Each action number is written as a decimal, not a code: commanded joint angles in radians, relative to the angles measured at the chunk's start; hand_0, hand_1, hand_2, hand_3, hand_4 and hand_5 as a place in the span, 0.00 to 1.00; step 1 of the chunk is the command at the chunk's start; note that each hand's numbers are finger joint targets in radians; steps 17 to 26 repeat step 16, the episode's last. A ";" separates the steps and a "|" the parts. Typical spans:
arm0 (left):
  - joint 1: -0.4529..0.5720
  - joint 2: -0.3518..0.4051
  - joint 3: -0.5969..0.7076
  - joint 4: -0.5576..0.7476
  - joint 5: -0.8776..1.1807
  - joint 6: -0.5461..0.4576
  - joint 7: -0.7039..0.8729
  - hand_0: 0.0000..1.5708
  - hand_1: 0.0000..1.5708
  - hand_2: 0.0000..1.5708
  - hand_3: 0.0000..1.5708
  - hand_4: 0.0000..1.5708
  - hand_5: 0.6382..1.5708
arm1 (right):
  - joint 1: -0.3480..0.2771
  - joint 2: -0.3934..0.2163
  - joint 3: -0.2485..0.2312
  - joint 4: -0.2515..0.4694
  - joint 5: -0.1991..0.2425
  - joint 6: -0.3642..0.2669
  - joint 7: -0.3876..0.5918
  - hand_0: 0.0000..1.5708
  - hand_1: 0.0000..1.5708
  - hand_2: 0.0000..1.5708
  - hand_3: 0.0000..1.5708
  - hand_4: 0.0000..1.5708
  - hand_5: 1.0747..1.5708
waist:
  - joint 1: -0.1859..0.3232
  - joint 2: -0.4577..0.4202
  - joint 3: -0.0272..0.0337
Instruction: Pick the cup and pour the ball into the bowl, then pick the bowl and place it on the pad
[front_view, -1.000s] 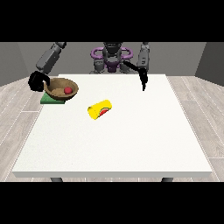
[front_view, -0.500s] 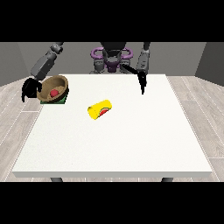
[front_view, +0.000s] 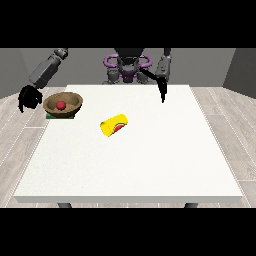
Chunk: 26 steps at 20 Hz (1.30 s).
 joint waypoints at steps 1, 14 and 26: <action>-0.011 0.012 0.007 -0.060 -0.002 -0.017 0.054 0.00 0.00 0.00 0.00 0.00 0.06 | -0.020 -0.011 0.029 0.006 0.031 0.012 -0.015 1.00 1.00 1.00 0.62 0.28 0.97 | -0.007 0.019 0.0002; 0.093 -0.036 -0.097 0.179 0.029 0.057 0.005 0.00 0.00 0.00 0.00 0.00 0.05 | 0.016 -0.010 0.093 -0.036 0.084 -0.099 0.070 0.92 0.92 0.75 0.42 0.00 0.83 | -0.038 -0.242 -0.0028; 0.073 -0.036 -0.047 0.254 0.042 0.026 -0.030 0.00 0.00 0.00 0.00 0.00 0.05 | 0.013 -0.035 0.155 -0.090 0.139 -0.087 0.104 0.32 0.32 0.15 0.00 0.24 0.03 | -0.027 -0.290 -0.0039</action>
